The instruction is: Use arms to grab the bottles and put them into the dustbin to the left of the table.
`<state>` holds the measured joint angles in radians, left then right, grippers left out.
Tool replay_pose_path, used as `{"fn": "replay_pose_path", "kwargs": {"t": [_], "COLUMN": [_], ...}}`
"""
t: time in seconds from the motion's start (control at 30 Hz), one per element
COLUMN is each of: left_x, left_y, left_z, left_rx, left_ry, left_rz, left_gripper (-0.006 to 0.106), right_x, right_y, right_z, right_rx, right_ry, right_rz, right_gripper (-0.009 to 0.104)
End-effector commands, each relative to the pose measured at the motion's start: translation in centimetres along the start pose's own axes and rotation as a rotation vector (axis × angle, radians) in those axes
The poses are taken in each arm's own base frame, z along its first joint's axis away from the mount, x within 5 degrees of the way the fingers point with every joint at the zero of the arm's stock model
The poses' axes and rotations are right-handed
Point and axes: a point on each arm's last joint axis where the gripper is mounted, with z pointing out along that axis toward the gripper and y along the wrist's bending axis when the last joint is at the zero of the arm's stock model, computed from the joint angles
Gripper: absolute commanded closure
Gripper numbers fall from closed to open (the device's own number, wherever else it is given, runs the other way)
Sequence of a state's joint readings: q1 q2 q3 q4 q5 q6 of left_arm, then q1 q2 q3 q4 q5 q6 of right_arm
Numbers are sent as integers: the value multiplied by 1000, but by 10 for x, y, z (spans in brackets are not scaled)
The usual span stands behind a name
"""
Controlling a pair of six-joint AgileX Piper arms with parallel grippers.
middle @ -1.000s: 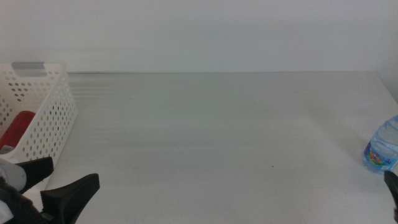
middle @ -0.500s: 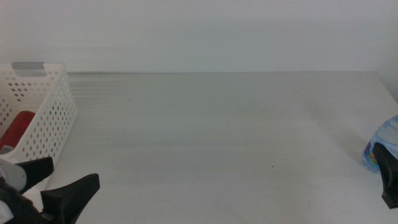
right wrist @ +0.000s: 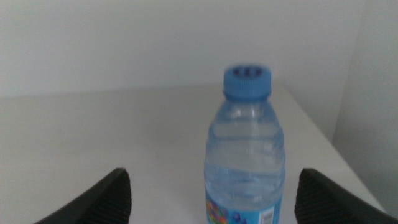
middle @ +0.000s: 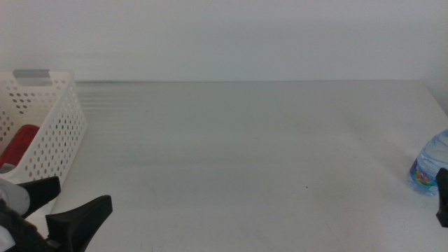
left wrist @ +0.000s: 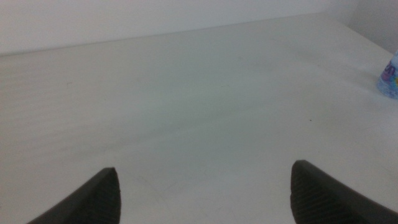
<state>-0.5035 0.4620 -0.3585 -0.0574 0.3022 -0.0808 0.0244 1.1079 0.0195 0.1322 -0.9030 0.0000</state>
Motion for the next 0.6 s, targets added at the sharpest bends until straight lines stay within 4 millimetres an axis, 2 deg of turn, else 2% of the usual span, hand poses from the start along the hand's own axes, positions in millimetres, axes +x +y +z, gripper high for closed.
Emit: {"fn": "replay_pose_path", "kwargs": {"t": [0.0,0.23,0.57], "left_x": [-16,-16,-16], "left_y": [-3,-3,-3], "left_z": [-2,-2,-2], "left_rx": [17,17,17], "left_ry": [-100,-100,-100], "left_rz": [-17,-17,-17], "left_gripper": [10,10,10], "right_x": [-5,9,6], "right_y": [-1,2,-5], "right_z": [3,16,30], "right_rx": [6,-17,73], "right_ry": [-74,-42,-111], "right_rz": [-6,-20,-40], "right_gripper": [18,18,18]}}
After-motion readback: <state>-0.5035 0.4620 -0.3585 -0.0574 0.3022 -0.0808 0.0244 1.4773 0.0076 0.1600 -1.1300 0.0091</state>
